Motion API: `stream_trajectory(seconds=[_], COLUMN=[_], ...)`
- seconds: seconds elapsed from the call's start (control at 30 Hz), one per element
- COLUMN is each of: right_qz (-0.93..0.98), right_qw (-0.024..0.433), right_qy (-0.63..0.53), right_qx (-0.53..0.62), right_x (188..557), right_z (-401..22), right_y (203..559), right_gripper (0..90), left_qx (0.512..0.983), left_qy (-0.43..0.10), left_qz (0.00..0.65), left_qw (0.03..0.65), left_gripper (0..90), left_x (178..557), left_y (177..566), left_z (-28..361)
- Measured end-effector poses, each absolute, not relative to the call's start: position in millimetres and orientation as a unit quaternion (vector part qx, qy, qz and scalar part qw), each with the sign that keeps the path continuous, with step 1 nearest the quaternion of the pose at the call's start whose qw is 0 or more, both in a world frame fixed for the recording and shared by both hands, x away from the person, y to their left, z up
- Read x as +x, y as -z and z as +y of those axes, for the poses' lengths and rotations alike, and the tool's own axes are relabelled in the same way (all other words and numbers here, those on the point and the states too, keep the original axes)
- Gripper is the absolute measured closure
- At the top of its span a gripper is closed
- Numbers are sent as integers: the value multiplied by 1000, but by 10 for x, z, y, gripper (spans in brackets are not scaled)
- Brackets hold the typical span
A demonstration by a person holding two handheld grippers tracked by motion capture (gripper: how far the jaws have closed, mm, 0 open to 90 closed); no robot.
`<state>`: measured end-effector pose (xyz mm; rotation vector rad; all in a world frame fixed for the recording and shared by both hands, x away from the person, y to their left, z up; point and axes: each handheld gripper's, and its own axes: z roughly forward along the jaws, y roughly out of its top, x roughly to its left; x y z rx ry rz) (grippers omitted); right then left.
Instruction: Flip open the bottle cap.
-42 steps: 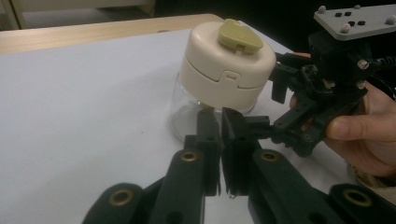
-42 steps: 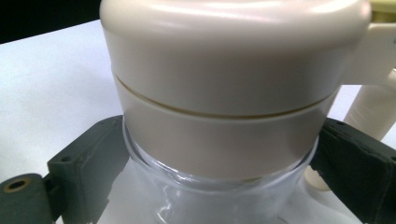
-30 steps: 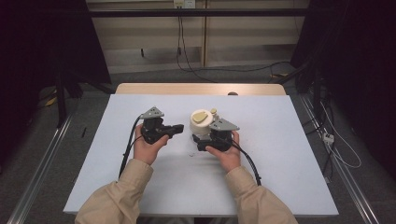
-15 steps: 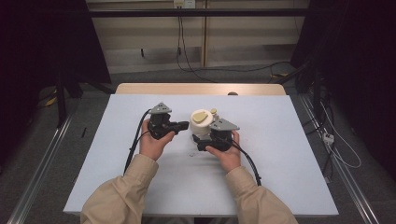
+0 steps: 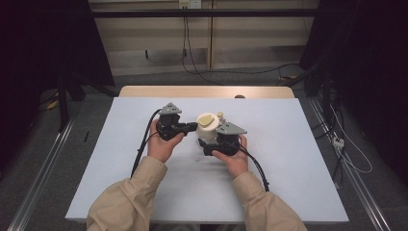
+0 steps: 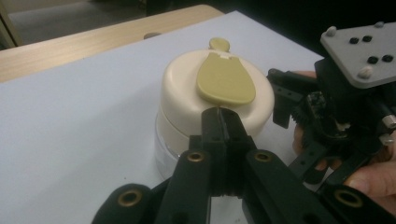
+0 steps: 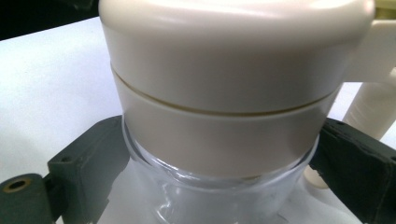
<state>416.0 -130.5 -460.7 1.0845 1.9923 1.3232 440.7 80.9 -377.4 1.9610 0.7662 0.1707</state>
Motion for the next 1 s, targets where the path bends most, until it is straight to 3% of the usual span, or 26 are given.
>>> stream_trajectory(seconds=[1.0], right_qz=[733], right_qw=[254], right_qy=[-487], right_qx=[400], right_x=[4162], right_z=[-1307], right_y=[4606], right_gripper=[61], left_qx=[804], left_qy=[-82], left_qz=[310], left_qw=[501], left_gripper=[900], left_x=[4460], left_y=[3613], left_z=[716])
